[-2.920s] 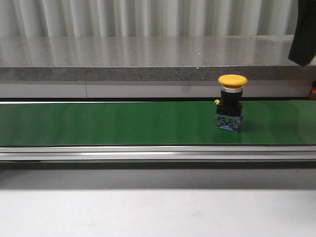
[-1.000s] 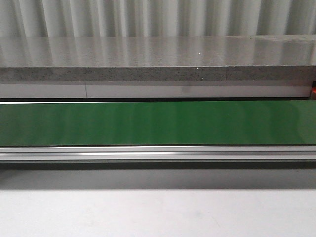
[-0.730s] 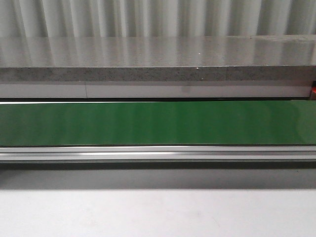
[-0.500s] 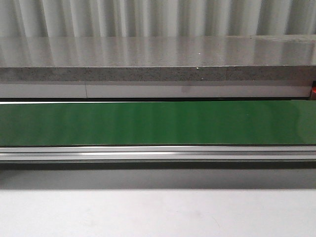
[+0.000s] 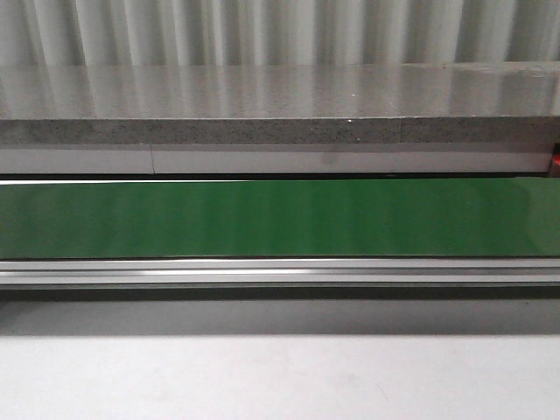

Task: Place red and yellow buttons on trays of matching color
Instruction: 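Carry the yellow button with the right gripper and release it in the yellow tray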

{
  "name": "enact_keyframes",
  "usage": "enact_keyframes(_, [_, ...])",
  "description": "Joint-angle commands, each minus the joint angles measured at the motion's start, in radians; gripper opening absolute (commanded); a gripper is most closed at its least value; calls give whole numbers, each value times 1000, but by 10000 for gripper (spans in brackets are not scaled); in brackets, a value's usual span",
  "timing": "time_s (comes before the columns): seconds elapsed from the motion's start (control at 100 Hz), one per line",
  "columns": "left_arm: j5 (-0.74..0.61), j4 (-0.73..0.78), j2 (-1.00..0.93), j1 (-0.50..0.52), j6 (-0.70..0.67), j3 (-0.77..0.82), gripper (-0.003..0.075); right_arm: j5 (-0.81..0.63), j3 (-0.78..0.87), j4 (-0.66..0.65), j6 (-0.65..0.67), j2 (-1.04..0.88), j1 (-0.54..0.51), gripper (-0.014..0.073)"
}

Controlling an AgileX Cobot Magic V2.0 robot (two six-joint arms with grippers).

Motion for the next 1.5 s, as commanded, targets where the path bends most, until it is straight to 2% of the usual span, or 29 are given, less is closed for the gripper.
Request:
enact_keyframes(0.0, [-70, -10, 4, -9, 4, -29, -20, -40, -26, 0, 1, -15, -16, 70])
enact_keyframes(0.15, [-70, -10, 4, -9, 4, -29, -20, -31, -26, 0, 1, 11, -28, 78])
enact_keyframes(0.23, [-70, -10, 4, -9, 4, -29, -20, -33, -26, 0, 1, 11, -29, 127])
enact_keyframes(0.45, [-70, -10, 4, -9, 4, -29, -20, -17, -26, 0, 2, 11, -29, 454])
enact_keyframes(0.56, [-70, -10, 4, -9, 4, -29, -20, -17, -26, 0, 2, 11, -29, 545])
enact_keyframes(0.82, [-70, -10, 4, -9, 4, -29, -20, -49, -26, 0, 21, -33, -26, 545])
enact_keyframes(1.11, [-70, -10, 4, -9, 4, -29, -20, -85, -26, 6, 21, -226, -1, 545])
enact_keyframes(1.28, [-70, -10, 4, -9, 4, -29, -20, -73, -26, 6, -10, -319, 115, 545])
enact_keyframes(1.49, [-70, -10, 4, -9, 4, -29, -20, -83, -7, 6, -77, -419, 345, 540])
